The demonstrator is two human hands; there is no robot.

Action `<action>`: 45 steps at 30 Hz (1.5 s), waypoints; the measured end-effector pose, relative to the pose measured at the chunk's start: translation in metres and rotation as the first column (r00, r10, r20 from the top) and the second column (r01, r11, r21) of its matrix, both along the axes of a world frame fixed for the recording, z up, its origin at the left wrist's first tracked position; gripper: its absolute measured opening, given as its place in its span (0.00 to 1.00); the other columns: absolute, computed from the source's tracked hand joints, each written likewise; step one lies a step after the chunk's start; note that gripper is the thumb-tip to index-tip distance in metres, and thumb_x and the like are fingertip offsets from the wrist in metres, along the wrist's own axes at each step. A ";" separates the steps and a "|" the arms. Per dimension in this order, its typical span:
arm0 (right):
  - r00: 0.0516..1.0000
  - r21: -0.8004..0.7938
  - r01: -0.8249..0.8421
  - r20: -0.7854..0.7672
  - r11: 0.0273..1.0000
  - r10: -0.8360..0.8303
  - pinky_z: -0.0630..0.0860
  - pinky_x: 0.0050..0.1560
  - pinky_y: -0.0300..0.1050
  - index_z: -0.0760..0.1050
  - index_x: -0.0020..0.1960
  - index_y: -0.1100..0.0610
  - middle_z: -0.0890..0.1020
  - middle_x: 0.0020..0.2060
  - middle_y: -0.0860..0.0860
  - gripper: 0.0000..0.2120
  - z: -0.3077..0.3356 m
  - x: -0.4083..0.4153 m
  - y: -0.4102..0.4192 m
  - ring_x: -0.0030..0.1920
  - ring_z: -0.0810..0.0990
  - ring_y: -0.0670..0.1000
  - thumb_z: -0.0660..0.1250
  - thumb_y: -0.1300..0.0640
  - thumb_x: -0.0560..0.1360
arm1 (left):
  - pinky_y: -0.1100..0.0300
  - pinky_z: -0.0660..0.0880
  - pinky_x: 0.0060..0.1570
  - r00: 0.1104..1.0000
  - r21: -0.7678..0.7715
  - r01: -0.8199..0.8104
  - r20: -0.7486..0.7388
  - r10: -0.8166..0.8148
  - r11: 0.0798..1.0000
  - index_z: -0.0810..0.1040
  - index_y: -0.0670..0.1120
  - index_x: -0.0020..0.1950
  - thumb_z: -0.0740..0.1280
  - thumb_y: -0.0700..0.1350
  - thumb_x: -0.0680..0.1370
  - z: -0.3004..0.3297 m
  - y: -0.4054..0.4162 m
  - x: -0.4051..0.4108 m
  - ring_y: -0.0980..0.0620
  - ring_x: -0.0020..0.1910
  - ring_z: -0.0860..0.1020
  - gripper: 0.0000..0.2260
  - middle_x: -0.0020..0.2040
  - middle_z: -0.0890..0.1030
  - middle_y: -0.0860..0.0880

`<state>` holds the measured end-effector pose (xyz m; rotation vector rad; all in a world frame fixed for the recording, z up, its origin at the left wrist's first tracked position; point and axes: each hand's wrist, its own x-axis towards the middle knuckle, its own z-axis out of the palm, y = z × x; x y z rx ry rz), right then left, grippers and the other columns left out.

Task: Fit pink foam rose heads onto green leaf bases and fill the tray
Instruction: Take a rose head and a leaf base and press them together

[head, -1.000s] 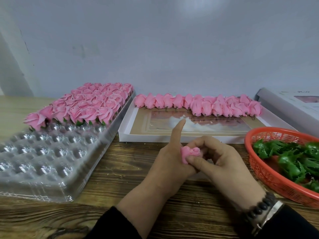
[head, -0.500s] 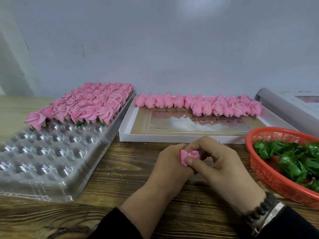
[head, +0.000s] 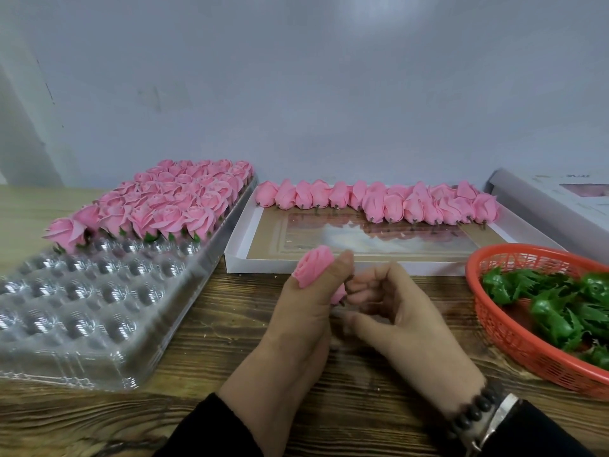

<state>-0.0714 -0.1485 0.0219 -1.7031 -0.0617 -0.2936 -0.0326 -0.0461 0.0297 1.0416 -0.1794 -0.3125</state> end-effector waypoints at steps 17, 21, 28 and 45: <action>0.975 0.214 -0.175 -0.098 0.961 0.199 0.72 0.36 0.32 0.81 0.37 0.58 0.79 0.32 0.53 0.11 0.005 -0.003 -0.003 0.32 0.75 0.43 0.69 0.51 0.63 | 0.64 0.68 0.25 0.989 0.048 0.147 -0.013 -0.146 0.988 0.80 0.41 0.42 0.72 0.52 0.64 -0.005 0.000 0.002 0.51 0.30 0.73 0.16 0.36 0.75 0.43; 0.999 0.065 -0.038 -0.016 0.997 0.039 0.74 0.39 0.32 0.79 0.41 0.60 0.81 0.32 0.52 0.04 0.001 0.000 -0.009 0.34 0.76 0.43 0.67 0.60 0.72 | 0.53 0.78 0.38 0.993 0.152 0.045 0.104 -0.061 0.987 0.80 0.37 0.41 0.72 0.48 0.68 -0.007 0.006 0.007 0.44 0.37 0.79 0.13 0.38 0.79 0.36; 0.975 -0.343 0.071 0.222 0.936 0.008 0.70 0.53 0.31 0.71 0.59 0.44 0.78 0.51 0.43 0.19 0.002 -0.003 -0.017 0.51 0.77 0.41 0.70 0.56 0.72 | 0.66 0.73 0.33 0.862 0.538 -0.158 0.485 -0.150 0.828 0.78 0.51 0.40 0.71 0.39 0.72 -0.007 0.009 0.010 0.61 0.32 0.76 0.07 0.31 0.79 0.55; 0.966 -0.583 -0.086 0.148 0.808 0.210 0.73 0.48 0.37 0.70 0.52 0.40 0.72 0.54 0.37 0.15 0.013 -0.007 -0.024 0.52 0.74 0.42 0.69 0.56 0.71 | 0.66 0.68 0.60 0.791 0.782 -0.166 0.469 -0.393 0.600 0.39 0.55 0.75 0.74 0.39 0.68 -0.010 0.011 0.014 0.56 0.61 0.74 0.51 0.63 0.76 0.53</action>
